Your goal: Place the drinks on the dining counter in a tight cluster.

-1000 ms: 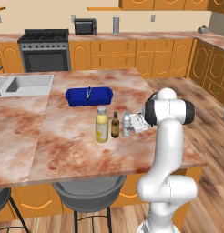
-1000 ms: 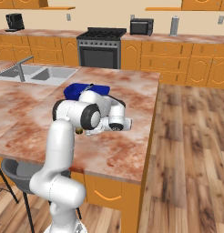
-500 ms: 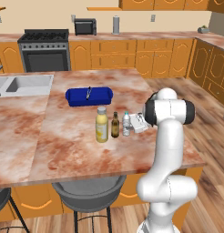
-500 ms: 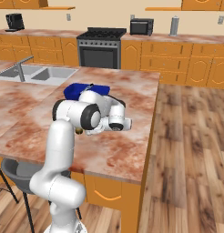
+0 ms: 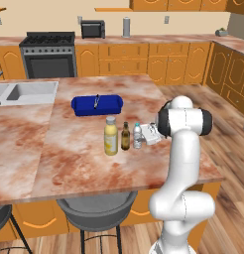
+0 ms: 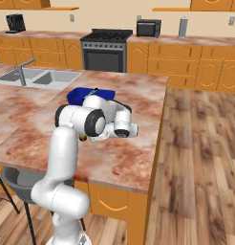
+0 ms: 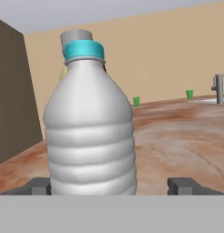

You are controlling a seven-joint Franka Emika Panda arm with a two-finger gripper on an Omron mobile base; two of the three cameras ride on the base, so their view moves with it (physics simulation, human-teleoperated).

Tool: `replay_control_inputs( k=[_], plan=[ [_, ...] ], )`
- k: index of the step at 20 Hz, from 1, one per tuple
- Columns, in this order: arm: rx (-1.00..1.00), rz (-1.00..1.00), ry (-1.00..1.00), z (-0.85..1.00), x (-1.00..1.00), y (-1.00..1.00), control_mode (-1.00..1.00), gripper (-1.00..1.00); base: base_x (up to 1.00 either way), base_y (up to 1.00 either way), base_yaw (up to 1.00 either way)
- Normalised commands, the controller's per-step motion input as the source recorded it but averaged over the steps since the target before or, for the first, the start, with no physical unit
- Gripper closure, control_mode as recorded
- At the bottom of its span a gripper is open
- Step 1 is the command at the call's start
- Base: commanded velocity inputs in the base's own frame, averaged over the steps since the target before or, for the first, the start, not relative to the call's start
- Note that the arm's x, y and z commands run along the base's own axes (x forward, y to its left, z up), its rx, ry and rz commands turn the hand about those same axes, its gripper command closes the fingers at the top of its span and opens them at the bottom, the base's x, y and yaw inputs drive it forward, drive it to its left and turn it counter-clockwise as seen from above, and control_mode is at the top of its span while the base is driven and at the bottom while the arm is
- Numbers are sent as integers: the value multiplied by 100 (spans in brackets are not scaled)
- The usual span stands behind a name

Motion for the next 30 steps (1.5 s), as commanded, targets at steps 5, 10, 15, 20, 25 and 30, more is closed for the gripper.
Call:
replay_control_inputs(
  k=[5, 10, 15, 20, 25, 30],
  plan=[
    [0, -1, 0, 0, 0, -2, -100, -100, 0, 0, 0],
    [0, -5, 0, 0, 0, -37, -100, -100, 0, 0, 0],
    [0, -3, 0, 0, 0, -43, -100, -100, 0, 0, 0],
    [0, -1, 0, 1, -7, -25, -100, -100, 0, 0, 0],
    [1, -13, 10, 49, -39, -65, -100, -100, 0, 0, 0],
    [4, -24, 11, 74, -92, -69, -100, -100, 0, 0, 0]
  ],
)
